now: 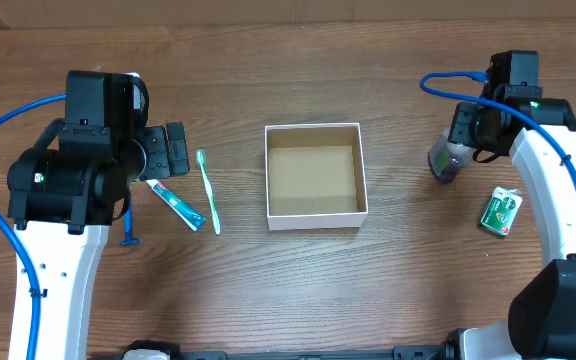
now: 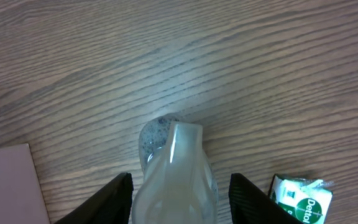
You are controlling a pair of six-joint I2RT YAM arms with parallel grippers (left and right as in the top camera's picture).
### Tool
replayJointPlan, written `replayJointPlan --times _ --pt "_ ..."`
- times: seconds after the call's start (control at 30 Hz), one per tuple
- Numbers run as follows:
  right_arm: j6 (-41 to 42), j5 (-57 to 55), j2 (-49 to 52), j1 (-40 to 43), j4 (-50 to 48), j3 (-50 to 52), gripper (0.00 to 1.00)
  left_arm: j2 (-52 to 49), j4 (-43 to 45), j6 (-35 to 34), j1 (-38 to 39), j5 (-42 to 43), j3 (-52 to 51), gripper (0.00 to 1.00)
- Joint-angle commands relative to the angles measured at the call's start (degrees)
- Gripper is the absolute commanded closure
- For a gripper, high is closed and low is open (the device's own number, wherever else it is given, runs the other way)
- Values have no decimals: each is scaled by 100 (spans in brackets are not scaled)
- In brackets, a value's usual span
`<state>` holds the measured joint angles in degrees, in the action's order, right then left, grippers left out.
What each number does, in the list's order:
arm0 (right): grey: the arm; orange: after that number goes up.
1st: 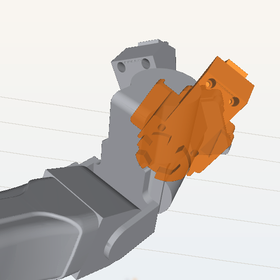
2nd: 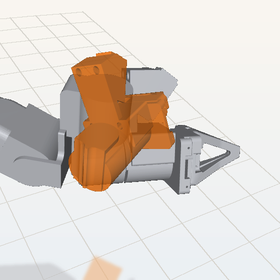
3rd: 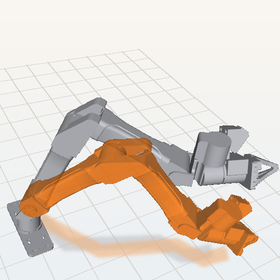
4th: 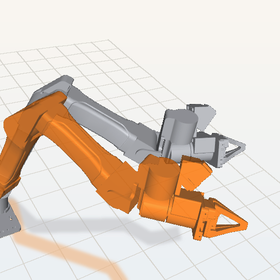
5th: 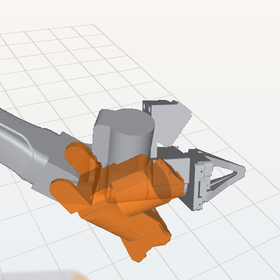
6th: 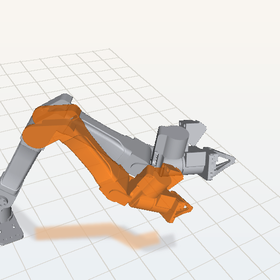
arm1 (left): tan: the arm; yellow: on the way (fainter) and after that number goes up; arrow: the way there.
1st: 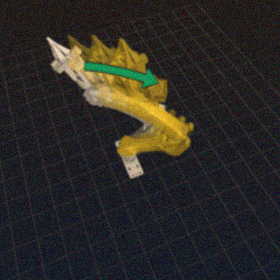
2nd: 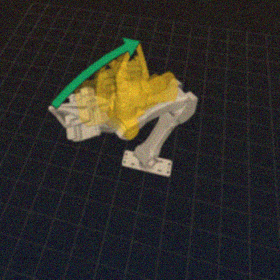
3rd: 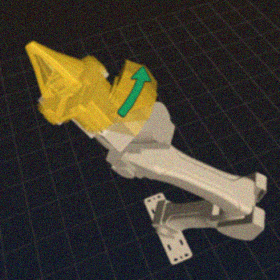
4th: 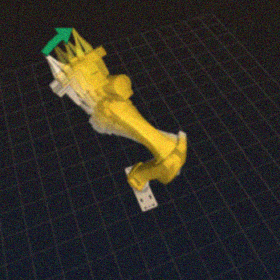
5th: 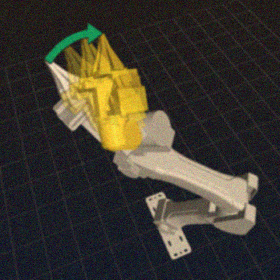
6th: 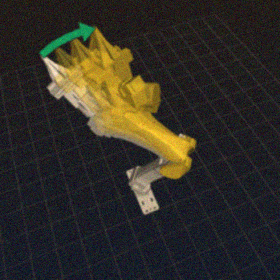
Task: Pack container
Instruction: 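Move the right gripper to the soap pump bottle and grasp it, then carry the soap bottle into the white box and release it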
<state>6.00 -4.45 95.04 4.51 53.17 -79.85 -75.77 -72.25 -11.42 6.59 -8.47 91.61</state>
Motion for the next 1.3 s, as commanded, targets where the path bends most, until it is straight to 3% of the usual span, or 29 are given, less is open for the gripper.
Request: replayJointPlan --times 0.0,0.13,0.5,0.67,1.07,1.27 --pt "13 35 24 17 -39 -120 53 39 0 114 -24 -94 74 0" --pt "13 68 24 17 -35 -120 65 39 0 116 -24 -94 74 0" --pt "13 68 24 17 -33 -120 77 39 0 116 -24 -96 74 0" --pt "15 66 22 17 -48 -122 96 39 0 116 -24 -94 74 0" --pt "-13 118 -831 -42 446 -708 96 39 2 116 -24 -94 74 0" --pt "-387 31 -1718 -1091 595 -1187 96 39 -26 114 -24 -94 74 0"
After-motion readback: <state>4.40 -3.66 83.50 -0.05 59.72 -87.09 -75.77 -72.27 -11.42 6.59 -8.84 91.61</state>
